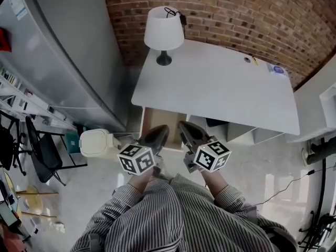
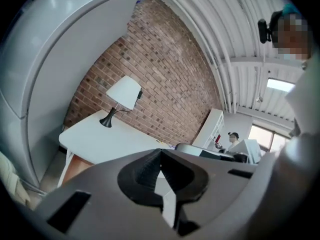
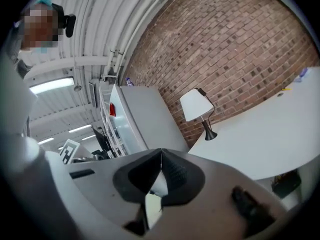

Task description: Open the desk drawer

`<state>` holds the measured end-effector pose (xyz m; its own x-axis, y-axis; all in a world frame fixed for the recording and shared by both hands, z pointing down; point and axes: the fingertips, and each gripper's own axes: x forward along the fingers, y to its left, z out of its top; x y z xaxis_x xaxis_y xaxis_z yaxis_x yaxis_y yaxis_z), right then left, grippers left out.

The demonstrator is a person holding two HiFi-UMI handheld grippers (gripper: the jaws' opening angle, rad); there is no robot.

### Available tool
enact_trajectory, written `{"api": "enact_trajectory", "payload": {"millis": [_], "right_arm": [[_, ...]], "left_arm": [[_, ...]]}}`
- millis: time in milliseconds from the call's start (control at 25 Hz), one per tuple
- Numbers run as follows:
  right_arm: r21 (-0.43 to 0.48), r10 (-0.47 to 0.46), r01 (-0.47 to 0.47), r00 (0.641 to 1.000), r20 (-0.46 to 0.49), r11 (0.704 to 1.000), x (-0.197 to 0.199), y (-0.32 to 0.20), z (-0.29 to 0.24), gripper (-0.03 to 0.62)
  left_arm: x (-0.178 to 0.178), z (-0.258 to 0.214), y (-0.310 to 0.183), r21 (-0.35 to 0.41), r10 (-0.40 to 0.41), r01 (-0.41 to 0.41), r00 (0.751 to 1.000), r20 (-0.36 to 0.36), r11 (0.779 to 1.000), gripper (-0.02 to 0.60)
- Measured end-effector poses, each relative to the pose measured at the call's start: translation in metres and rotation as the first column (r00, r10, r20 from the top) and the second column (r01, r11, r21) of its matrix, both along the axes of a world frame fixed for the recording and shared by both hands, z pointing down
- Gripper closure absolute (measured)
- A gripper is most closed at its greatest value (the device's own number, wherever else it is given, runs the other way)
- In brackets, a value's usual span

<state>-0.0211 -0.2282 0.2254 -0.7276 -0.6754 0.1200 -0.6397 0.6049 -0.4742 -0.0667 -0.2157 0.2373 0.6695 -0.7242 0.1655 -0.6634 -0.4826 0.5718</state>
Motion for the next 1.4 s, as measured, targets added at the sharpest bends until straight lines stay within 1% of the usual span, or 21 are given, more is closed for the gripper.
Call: {"api": "enact_trajectory", "payload": {"millis": [80, 240, 400, 480, 560, 720, 880, 1120, 1400], "right_arm": [[0.046, 0.020, -0.018, 0.999, -0.040, 0.999, -0.002, -0.003, -0.010, 0.577], [0.112, 0.064, -0.056, 0.995, -0.071, 0.992, -0.007, -0.006, -0.026, 0.577], [0.146, 0.070, -0.054, 0.992, -0.105, 0.988, -0.017, -0.007, -0.034, 0.577], [0.149, 0.072, -0.056, 0.992, -0.103, 0.987, -0.020, -0.007, -0.037, 0.577], [0.155, 0.079, -0.062, 0.991, -0.106, 0.986, -0.022, -0.008, -0.039, 0.577], [0.181, 0.078, -0.046, 0.982, -0.171, 0.982, -0.028, -0.012, -0.036, 0.577], [0.184, 0.080, -0.042, 0.976, -0.203, 0.982, -0.030, -0.013, -0.032, 0.577], [0.187, 0.118, -0.082, 0.974, -0.191, 0.979, -0.022, -0.019, -0.027, 0.577], [0.202, 0.124, -0.079, 0.967, -0.222, 0.976, -0.024, -0.023, -0.027, 0.577]], "left_arm": [[-0.004, -0.009, -0.005, 0.051, -0.003, 0.000, 0.999, 0.048, 0.999, 0.569], [-0.008, -0.023, -0.013, 0.143, -0.009, -0.010, 0.991, 0.131, 0.990, 0.569], [-0.016, -0.037, -0.018, 0.205, -0.041, 0.004, 0.984, 0.174, 0.979, 0.569], [-0.018, -0.042, -0.020, 0.226, -0.043, -0.003, 0.980, 0.196, 0.974, 0.569], [-0.016, -0.046, -0.021, 0.239, -0.035, -0.014, 0.979, 0.201, 0.971, 0.569], [-0.014, -0.051, -0.026, 0.287, -0.040, -0.032, 0.970, 0.239, 0.957, 0.569], [-0.014, -0.047, -0.030, 0.283, -0.033, -0.043, 0.966, 0.256, 0.958, 0.569], [-0.010, -0.040, -0.032, 0.286, -0.025, -0.062, 0.956, 0.293, 0.956, 0.569], [-0.010, -0.039, -0.036, 0.281, -0.020, -0.067, 0.955, 0.295, 0.957, 0.569]]}}
